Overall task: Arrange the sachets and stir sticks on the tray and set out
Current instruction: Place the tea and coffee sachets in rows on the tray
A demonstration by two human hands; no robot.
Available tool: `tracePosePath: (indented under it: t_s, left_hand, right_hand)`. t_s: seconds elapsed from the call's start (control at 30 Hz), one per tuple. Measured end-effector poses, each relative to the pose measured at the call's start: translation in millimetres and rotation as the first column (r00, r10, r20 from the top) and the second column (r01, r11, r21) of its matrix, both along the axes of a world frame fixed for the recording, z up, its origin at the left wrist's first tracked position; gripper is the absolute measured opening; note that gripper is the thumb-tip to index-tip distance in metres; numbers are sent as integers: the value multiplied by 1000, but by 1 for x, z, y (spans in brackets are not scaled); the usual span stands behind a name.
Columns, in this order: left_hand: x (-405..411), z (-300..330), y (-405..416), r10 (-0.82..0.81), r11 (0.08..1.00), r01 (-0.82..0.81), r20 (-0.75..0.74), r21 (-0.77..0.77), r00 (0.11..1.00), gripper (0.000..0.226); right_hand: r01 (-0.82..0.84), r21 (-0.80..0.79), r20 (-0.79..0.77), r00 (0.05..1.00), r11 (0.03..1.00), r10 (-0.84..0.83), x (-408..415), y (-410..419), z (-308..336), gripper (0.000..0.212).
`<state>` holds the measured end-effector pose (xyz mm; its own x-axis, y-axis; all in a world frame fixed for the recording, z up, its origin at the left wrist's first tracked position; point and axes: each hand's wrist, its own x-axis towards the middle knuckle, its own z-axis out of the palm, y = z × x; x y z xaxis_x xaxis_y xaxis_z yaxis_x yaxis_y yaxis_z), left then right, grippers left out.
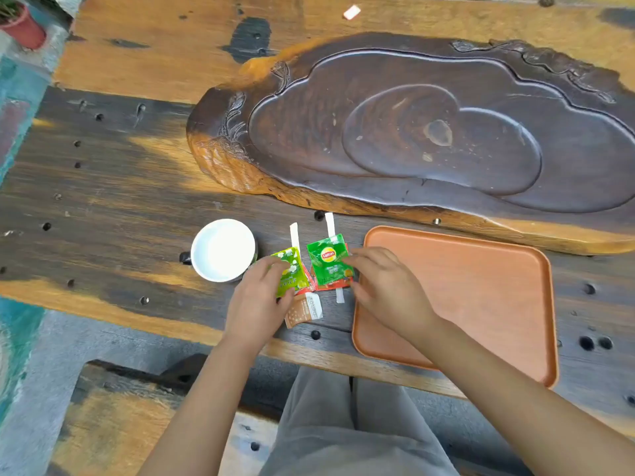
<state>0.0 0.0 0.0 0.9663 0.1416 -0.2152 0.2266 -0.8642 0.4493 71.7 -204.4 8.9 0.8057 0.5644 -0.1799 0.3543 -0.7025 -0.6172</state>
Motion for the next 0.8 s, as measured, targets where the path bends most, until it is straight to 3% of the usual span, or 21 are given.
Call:
tracePosePath:
  t_s: [0.13,0.27,0.33,0.43,0.6,0.8]
  left_hand:
    - [9,-16,0,-43,998,44,-21,44,999,46]
    - [3,-28,2,-41,998,44,-64,48,997,43]
    - [-2,-32,2,-41,998,44,-65,51,997,41]
    - [-5,-34,0,-27,998,29,-30,51,999,34]
    - [-7,-24,-3,-2,1000,1,35,27,999,12]
    - [-6,4,-13,148,988,-154,205,12,968,12]
  right_hand:
    - [-190,-116,113,973,975,203,18,24,-20,45]
    - [-241,-213,110,957,947,268,22,28,-38,44]
    - [-243,-202,188,941,949,281,19,26,-43,42]
    - [-213,-174,284,924,961,256,15,22,-49,38]
    - [-180,5,371,914,984,165,14,17,-40,25]
    - [17,245,417,901,969,-121,10,-3,-18,16]
